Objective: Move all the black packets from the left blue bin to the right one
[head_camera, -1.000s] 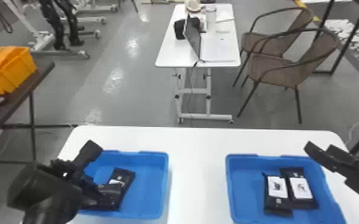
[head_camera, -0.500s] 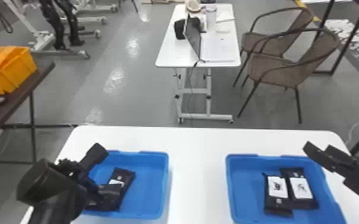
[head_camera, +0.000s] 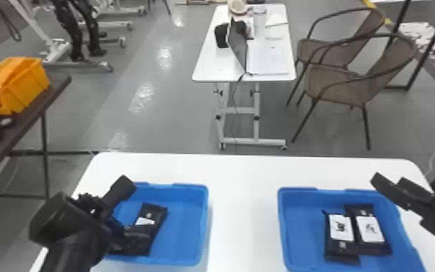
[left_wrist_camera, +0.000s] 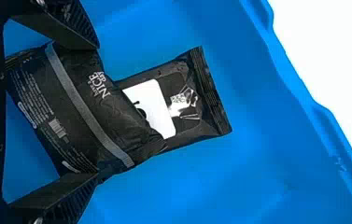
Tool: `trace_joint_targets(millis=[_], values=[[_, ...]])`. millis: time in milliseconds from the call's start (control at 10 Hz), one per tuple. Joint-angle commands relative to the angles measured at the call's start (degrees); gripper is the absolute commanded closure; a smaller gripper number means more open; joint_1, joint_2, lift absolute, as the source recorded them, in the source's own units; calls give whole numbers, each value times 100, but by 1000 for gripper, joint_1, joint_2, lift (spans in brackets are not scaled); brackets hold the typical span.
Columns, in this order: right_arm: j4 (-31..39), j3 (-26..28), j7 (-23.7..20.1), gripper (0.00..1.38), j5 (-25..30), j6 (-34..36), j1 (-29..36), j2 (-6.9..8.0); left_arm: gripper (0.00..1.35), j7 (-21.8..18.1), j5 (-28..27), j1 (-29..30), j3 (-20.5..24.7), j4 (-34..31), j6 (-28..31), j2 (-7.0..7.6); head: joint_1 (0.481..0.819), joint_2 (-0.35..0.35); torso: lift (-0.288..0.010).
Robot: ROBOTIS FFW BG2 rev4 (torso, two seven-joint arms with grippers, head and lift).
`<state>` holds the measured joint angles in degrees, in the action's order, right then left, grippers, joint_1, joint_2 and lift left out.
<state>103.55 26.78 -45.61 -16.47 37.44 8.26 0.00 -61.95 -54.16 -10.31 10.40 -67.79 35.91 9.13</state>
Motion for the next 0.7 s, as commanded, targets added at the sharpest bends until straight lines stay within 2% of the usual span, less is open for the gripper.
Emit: trace_joint_targets(millis=[0,100,300,500,600], values=[[-19,-15,0,136,-14,0,-9,5,291,-2,72,-59,-30,196,-154,1,695,109,0],[-36,-15,0,136,-40,0,-9,5,410,-2,151,-59,-38,205,-207,-17,695,104,0],[-45,-24,0,136,-76,0,-9,5,427,7,327,-59,137,231,-145,-96,695,95,0],[-63,-50,0,136,-76,0,-18,5,438,-89,476,-59,85,249,-128,-25,695,86,0],[-63,-50,0,136,-93,0,-18,5,518,-72,467,-32,190,249,-84,-61,695,87,0]])
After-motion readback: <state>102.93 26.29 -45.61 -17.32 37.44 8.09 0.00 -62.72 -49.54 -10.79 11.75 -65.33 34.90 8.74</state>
